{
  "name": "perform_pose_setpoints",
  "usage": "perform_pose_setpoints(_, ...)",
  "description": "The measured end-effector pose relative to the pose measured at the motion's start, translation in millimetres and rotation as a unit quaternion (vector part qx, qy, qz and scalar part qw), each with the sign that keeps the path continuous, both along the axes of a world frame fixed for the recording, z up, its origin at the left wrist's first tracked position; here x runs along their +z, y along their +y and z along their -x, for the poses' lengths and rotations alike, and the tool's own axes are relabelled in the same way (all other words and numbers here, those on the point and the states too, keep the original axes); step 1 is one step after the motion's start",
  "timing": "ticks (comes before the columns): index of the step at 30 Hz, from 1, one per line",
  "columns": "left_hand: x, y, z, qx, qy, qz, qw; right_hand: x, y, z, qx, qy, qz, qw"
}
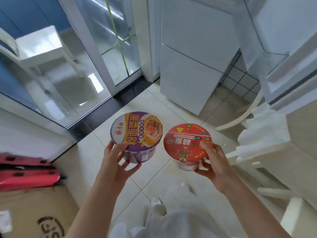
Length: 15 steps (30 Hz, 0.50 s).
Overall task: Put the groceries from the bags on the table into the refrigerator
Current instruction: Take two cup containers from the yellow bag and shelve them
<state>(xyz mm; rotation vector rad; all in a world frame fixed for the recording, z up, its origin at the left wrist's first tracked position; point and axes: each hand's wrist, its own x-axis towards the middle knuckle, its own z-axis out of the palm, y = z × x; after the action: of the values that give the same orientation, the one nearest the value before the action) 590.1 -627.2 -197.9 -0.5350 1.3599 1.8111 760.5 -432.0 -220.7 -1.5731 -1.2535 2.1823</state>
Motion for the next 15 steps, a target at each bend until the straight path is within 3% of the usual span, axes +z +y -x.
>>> perform_pose_setpoints(15,15,179,177,-0.024,0.029,-0.047,0.998,34,159,173,-0.054,0.069,-0.076,0.993)
